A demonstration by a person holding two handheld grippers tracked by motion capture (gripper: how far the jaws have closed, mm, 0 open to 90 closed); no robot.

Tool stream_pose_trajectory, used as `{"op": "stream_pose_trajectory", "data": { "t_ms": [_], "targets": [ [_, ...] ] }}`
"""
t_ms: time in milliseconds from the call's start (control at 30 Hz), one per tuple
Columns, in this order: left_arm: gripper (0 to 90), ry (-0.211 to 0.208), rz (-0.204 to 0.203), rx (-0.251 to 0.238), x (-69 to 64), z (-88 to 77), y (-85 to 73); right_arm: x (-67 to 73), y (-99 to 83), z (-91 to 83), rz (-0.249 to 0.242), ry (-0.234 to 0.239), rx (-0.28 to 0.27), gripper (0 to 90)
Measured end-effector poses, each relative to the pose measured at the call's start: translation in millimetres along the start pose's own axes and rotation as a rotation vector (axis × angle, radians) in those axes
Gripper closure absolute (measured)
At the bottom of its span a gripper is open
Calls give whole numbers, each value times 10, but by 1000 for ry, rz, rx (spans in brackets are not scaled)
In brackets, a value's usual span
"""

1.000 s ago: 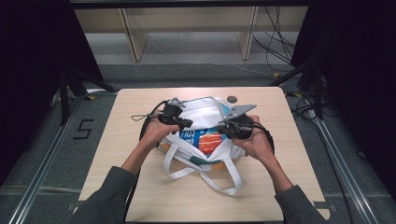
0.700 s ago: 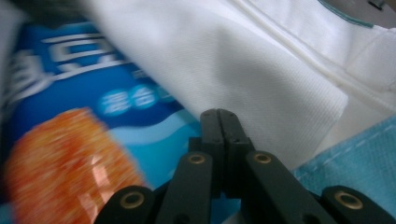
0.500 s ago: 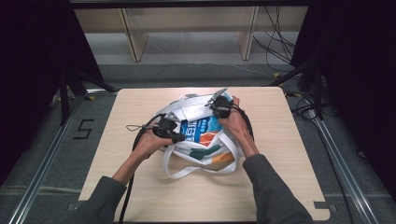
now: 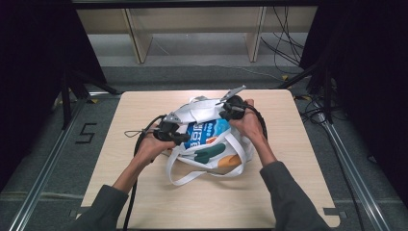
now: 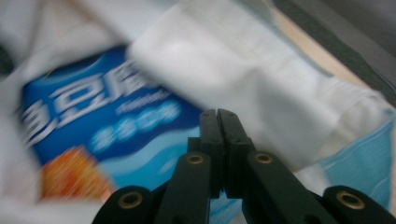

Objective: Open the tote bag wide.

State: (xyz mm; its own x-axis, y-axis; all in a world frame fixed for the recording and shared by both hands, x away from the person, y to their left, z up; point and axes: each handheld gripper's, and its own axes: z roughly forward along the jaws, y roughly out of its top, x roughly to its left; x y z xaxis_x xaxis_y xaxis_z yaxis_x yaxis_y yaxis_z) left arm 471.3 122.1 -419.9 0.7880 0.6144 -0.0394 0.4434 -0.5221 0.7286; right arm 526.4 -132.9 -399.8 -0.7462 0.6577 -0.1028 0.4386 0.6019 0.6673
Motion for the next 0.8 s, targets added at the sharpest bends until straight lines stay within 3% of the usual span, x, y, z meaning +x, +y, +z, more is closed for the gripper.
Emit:
{"op": "stream_pose_trajectory", "data": {
  "t_ms": [33, 67, 100, 133, 167, 200, 233, 267, 300, 333, 367, 467, 500, 533, 633, 700, 733, 767, 800],
  "targets": [
    [869, 18, -12, -12, 30, 15, 48, 60, -30, -63, -30, 20, 31, 900],
    [871, 25, -25, -13, 65, 31, 89, 99, -80, -109, -65, 9, 43, 900],
    [872, 36, -31, -11, 105, 54, 122, 123, -133, -156, -88, 40, 57, 900],
    [874, 36, -31, -11, 105, 54, 122, 123, -133, -156, -88, 40, 57, 900],
    [874, 57, -31, 11, 160, 92, 146, 158, -196, -199, -81, 60, 80, 900],
    [877, 77, -38, 30, 206, 127, 147, 159, -348, -296, -118, 66, 110, 900],
    [881, 110, -50, 60, 303, 185, 118, 165, -398, -323, -120, 68, 107, 900],
    [884, 110, -50, 60, 303, 185, 118, 165, -398, -323, -120, 68, 107, 900],
    [889, 129, -73, 72, 375, 219, 77, 199, -514, -454, -122, 99, 134, 900],
    [893, 141, -109, 76, 468, 241, 21, 221, -557, -491, -113, 101, 151, 900],
    [893, 153, -114, 83, 508, 247, -9, 238, -618, -513, -121, 105, 167, 900],
    [894, 155, -129, 73, 542, 233, -52, 289, -766, -489, -137, 121, 208, 900],
    [895, 153, -122, 71, 535, 229, -59, 320, -855, -457, -117, 149, 214, 900],
    [895, 162, -104, 84, 523, 227, -58, 332, -928, -421, -105, 155, 200, 900],
    [893, 189, -101, 82, 487, 216, -19, 348, -882, -465, -118, 133, 197, 900],
    [887, 178, -101, 59, 459, 194, 0, 352, -861, -494, -124, 121, 181, 900],
    [885, 170, -93, 35, 413, 154, 32, 370, -832, -537, -120, 99, 142, 900],
    [882, 167, -58, 17, 354, 107, 99, 358, -735, -658, -115, 107, 22, 900],
    [881, 167, -58, 17, 354, 107, 99, 329, -696, -671, -139, 89, -23, 900]
  ]
}}
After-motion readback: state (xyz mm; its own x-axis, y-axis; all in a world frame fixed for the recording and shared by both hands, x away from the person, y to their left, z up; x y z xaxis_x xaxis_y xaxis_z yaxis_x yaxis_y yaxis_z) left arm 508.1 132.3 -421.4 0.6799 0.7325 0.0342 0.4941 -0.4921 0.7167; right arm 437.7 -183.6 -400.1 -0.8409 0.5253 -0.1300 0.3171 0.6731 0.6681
